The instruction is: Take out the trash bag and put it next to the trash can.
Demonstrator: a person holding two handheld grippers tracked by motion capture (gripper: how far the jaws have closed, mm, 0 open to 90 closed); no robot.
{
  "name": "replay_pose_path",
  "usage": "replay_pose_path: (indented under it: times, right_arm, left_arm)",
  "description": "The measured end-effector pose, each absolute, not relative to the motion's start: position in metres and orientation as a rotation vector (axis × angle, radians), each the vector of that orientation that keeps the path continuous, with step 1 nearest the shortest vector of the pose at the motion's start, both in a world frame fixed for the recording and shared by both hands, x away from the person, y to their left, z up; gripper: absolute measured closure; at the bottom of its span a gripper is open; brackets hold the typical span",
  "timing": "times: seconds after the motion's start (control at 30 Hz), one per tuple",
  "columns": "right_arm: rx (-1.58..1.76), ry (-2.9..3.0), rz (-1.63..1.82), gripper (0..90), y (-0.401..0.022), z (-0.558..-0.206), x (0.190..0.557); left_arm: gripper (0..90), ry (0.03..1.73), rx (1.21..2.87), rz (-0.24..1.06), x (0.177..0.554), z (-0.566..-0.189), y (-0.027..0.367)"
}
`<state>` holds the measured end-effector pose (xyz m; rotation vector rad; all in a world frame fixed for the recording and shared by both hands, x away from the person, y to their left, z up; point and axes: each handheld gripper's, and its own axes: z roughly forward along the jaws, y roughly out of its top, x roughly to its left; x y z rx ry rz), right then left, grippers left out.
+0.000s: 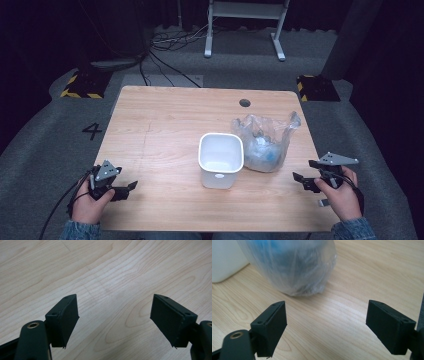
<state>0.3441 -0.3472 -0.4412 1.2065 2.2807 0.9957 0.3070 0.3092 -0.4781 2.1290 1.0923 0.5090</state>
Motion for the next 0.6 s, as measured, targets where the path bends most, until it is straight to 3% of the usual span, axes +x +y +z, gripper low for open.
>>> replay_pose_path:
  times: [0.6]
  right_arm:
    - [1.265,2.281,0.955,16.4,-0.358,-0.487,0.336]
  left_arm:
    - [19.3,1.087,2.181,0.481,0.303,-0.496,0.323]
